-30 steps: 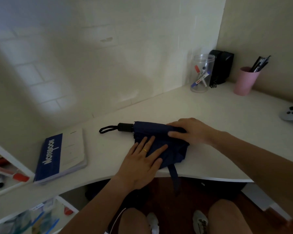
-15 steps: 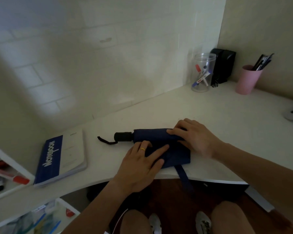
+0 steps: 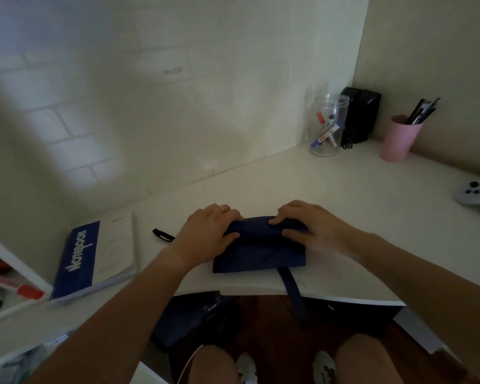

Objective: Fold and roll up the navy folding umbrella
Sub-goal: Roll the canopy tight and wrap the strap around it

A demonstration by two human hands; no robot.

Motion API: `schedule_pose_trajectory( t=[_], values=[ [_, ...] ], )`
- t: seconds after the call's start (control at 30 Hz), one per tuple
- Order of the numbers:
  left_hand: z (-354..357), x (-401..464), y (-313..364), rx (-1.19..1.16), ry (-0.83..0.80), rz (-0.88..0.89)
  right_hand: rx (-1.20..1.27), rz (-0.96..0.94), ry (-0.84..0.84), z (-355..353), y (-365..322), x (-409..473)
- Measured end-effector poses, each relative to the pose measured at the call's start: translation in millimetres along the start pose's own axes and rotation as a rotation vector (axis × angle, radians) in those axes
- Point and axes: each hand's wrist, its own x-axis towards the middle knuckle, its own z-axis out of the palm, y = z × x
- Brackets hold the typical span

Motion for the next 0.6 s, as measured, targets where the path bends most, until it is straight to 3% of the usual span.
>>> schedule_pose_trajectory(
  t=[0.1,0.17,0.3,0.43,0.5,0.6],
  values=[
    [3.4,-2.8,0.3,0.043,0.062,0.039,0.103,0.081,-0.045,-5.3,-2.4,3.1],
    [6.0,-2.8,4.6,0.067,0.075,0.046,0.020,0.110,-0.040,-7.0,-2.0,4.8],
    [9.7,1.4,15.6,0.027,0.089,0.011,-0.252,-0.016,0.078,-0.7,-3.1,4.2],
    [8.3,6.9,20.0,-0.212,-0.019,-0.112,-0.452,-0.165,0.232,9.9,-0.5,-5.6],
    [10.0,7.8,21.5,-0.225,-0.070,-0.132,-0.429,-0.167,0.217,8.4,1.0,-8.6],
    [13.7,6.7,24.8,-0.148,-0.004,-0.096,-0.202,-0.070,0.137,-2.3,-0.1,-10.3]
  ],
)
